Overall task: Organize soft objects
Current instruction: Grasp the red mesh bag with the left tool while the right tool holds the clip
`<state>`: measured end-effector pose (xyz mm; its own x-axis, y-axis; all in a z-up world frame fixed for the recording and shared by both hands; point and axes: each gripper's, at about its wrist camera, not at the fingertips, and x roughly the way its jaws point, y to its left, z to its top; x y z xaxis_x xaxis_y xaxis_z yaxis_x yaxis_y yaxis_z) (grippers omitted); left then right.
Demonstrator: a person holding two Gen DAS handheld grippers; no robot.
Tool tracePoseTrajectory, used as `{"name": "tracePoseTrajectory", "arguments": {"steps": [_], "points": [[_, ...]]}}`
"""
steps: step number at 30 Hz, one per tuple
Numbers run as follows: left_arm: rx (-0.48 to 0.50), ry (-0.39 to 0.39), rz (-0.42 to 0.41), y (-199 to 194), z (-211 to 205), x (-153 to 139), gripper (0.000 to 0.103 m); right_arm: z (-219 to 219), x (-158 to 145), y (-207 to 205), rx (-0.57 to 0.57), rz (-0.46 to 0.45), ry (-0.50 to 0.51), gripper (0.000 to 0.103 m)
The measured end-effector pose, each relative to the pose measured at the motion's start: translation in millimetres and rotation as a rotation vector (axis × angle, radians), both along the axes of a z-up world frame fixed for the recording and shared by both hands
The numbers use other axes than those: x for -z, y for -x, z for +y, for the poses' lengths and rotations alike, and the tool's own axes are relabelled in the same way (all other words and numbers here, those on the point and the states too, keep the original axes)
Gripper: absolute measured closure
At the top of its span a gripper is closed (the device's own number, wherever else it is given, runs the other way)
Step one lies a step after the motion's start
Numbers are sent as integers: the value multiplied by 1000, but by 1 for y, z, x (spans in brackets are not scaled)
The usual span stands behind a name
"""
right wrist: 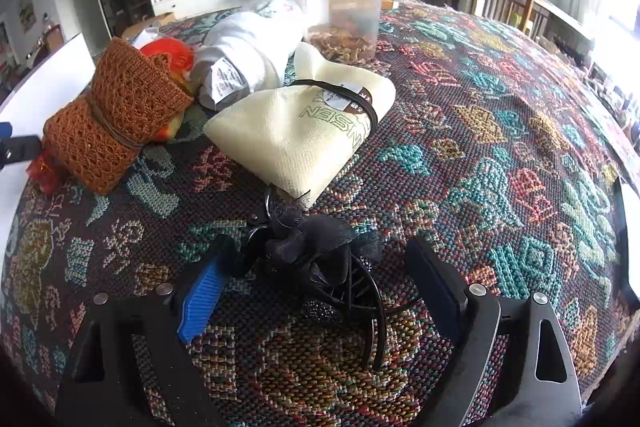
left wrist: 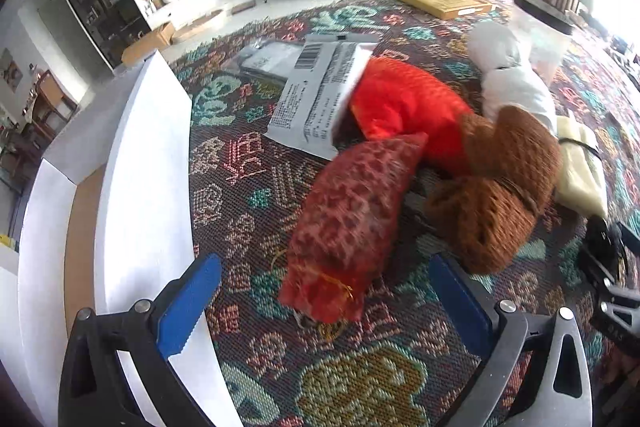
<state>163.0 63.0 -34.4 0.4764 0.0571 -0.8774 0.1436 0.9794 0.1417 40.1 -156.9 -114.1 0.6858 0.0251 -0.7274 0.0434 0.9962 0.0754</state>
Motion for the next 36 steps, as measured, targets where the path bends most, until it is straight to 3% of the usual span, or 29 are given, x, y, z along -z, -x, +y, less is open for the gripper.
{"name": "tracePoseTrajectory", "arguments": {"steps": [5, 8, 9, 12, 17, 21, 23, 24, 25, 32, 36], "points": [[26, 71, 56, -36, 0, 25, 0, 0, 0, 0, 0, 0, 0, 14], [-7, 176, 52, -42, 6, 29, 1, -1, 0, 0, 0, 0, -1, 14], [-21, 209, 61, -42, 7, 31, 6, -1, 0, 0, 0, 0, 0, 14], [-30, 270, 87, -34, 10, 38, 50, -1, 0, 0, 0, 0, 0, 14], [-87, 241, 54, 8, 7, 32, 57, -1, 0, 0, 0, 0, -1, 14], [-126, 323, 59, 61, 3, 31, 53, -1, 0, 0, 0, 0, 0, 14], [-100, 352, 58, 76, -1, 36, 35, 0, 0, 0, 0, -1, 0, 14], [-78, 349, 49, 83, -4, 39, 15, -1, 0, 0, 0, -1, -1, 14], [-56, 330, 38, 86, -6, 43, 3, 0, 0, 0, 0, -1, -2, 14], [5, 152, -40, 87, -21, 59, 0, 0, -1, -1, -2, -2, -4, 14], [11, 168, -107, 85, -19, 61, 0, 0, -1, -1, -3, -2, -7, 13]]}}
